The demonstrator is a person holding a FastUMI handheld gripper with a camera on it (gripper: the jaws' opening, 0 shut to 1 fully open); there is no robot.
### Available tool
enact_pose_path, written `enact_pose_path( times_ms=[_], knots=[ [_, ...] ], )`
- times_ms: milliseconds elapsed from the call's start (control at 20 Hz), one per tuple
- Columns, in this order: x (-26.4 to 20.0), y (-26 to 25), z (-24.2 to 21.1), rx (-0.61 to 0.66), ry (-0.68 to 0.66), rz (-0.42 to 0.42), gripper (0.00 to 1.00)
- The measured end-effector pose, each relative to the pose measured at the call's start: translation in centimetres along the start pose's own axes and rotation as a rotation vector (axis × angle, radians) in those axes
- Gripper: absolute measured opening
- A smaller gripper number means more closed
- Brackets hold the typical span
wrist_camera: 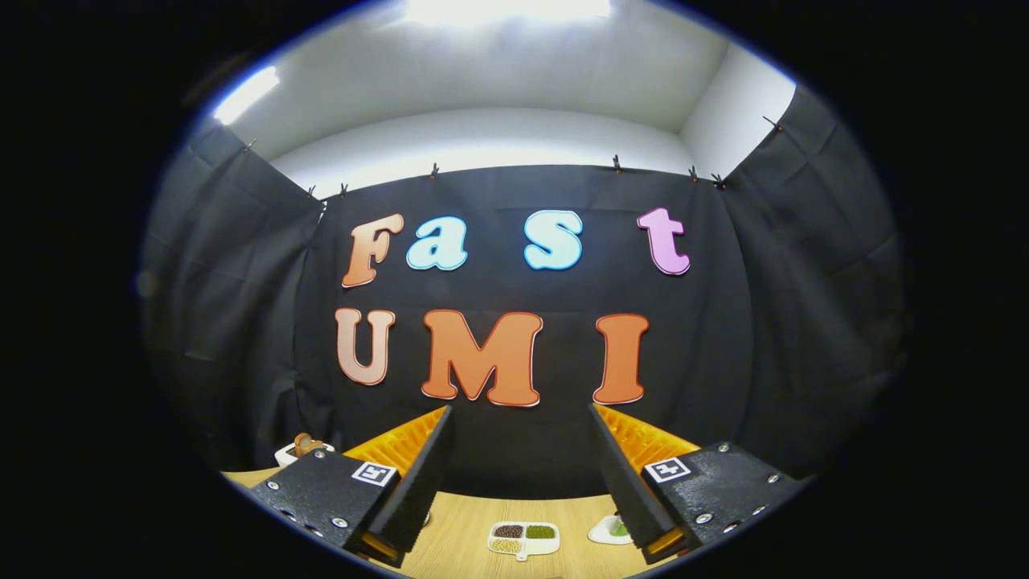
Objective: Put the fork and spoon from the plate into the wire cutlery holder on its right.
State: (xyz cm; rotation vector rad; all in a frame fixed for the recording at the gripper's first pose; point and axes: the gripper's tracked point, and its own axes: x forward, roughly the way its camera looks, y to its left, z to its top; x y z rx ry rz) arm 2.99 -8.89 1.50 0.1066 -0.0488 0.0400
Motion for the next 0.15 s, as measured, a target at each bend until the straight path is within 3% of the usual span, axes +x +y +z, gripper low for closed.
enact_pose_path(
  times_ms=[150],
  knots=[
    [-0.15, -0.03, 0.26, -0.037, -0.019, 0.005, 0.96]
  ],
)
